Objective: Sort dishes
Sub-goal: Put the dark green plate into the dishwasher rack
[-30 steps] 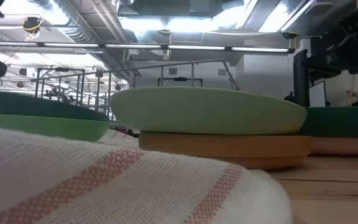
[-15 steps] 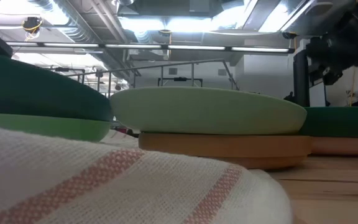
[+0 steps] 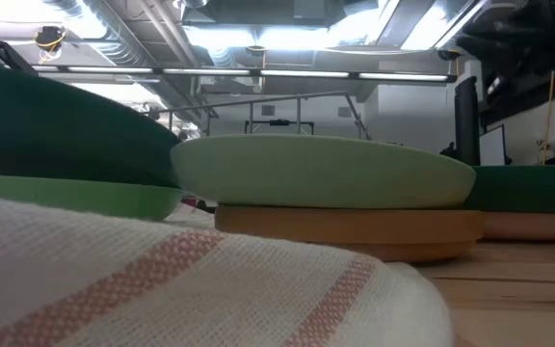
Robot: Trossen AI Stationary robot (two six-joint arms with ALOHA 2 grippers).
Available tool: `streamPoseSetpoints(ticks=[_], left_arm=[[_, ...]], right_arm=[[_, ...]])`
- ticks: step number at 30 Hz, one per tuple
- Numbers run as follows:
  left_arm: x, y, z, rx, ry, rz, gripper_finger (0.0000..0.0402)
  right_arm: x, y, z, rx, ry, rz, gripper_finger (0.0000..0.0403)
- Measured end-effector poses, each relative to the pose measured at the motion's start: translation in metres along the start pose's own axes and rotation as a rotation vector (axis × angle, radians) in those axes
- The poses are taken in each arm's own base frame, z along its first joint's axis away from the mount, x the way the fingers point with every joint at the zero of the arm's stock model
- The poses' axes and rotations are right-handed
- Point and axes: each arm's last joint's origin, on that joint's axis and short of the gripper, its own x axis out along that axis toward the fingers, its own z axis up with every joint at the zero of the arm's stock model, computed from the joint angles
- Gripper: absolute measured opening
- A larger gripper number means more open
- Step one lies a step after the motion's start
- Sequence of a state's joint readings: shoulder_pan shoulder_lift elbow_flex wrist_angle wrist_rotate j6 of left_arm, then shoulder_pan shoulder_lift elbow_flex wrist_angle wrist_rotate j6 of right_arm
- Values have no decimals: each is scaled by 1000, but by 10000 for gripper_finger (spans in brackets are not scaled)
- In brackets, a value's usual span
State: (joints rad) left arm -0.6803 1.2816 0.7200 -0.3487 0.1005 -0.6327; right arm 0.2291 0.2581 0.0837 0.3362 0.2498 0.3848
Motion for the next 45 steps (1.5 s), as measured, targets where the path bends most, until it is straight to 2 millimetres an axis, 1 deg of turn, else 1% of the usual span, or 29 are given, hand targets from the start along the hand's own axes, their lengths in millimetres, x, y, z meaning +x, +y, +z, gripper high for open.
streamPoseSetpoints(ticks=[3,10,15,19,23,27,31,34,39,42,45], left_arm=[[0,1,1,-4,-6,0,0],[0,1,1,-4,-5,1,0],[0,1,1,-5,-5,1,0],[0,1,1,-5,-5,2,0],[0,1,1,-5,-5,2,0],[0,1,1,-5,-5,1,0],[0,1,1,-5,-5,2,0],[0,1,1,-5,-5,1,0],[0,1,1,-2,-5,2,0],[0,1,1,-2,-4,2,0],[0,1,1,-2,-4,2,0]], right_arm=[[12,4,-2,-30,-1,44,72],[37,14,-9,-199,-7,241,72],[64,23,-9,-210,53,286,72],[97,33,-8,-219,106,289,72],[138,47,-8,-299,181,340,72],[179,58,-9,-373,280,343,72],[216,68,-10,-425,417,321,74],[241,74,-11,-449,532,302,92],[276,82,-17,-533,642,312,142],[293,84,-24,-566,673,345,167],[304,85,-34,-582,705,394,180]])
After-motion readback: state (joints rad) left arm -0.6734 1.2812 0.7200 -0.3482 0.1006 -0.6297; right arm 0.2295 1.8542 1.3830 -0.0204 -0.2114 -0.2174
